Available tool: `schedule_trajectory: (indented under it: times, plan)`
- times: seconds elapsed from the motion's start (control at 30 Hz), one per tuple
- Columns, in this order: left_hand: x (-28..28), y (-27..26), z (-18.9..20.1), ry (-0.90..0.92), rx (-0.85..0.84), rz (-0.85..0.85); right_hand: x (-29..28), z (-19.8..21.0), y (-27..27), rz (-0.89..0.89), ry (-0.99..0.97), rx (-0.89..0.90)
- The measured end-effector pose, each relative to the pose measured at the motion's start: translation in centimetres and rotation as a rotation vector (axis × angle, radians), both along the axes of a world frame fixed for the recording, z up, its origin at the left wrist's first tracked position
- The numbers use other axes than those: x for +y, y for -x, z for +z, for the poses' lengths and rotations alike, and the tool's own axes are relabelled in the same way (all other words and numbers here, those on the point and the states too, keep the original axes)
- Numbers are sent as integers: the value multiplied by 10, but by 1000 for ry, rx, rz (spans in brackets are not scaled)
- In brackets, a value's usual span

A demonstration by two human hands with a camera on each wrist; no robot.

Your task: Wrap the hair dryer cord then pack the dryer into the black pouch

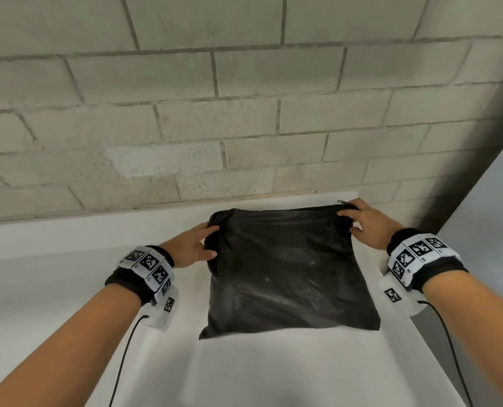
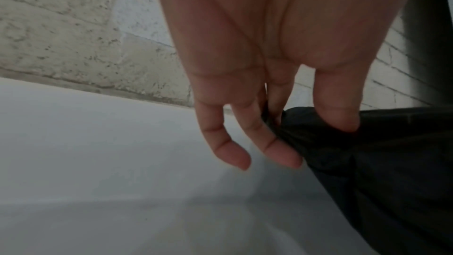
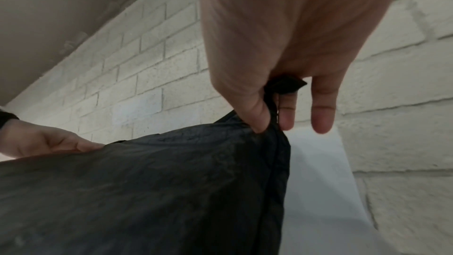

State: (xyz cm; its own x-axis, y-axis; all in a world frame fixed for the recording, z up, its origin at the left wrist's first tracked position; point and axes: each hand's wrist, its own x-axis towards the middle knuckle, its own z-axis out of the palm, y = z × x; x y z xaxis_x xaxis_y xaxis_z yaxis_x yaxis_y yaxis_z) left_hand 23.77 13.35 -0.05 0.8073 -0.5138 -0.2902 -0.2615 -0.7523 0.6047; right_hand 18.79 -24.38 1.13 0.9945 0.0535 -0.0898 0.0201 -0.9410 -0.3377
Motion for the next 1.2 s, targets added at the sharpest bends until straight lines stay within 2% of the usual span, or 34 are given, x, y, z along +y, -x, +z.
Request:
schedule_trajectory:
  times: [0.4,0.57,0.7,0.83,0.93,1.07,1.2]
  plan:
    - [-21,-38,-23,-190,56,-61,-23,-42,-45,-64,37,210]
    - [-22,-43,-37,-283,71,-107,-22,-59,-44,-156,168,366]
    - [-20,-44,-46,-316,68,-134,-29,-60,-41,-152,147,385]
    - [-21,-39,-46,-346,68,-45,-31,-53,-32,-165,107,376]
    - [-20,-32,-41,-303,19,1,-30,-49,-24,-169,89,325]
    - [-12,-18,-25,-281,6,41,-24,-34,-6,-192,96,238]
    - [-12,-2,11,-268,74,6,-2,-11,17,-159,93,212]
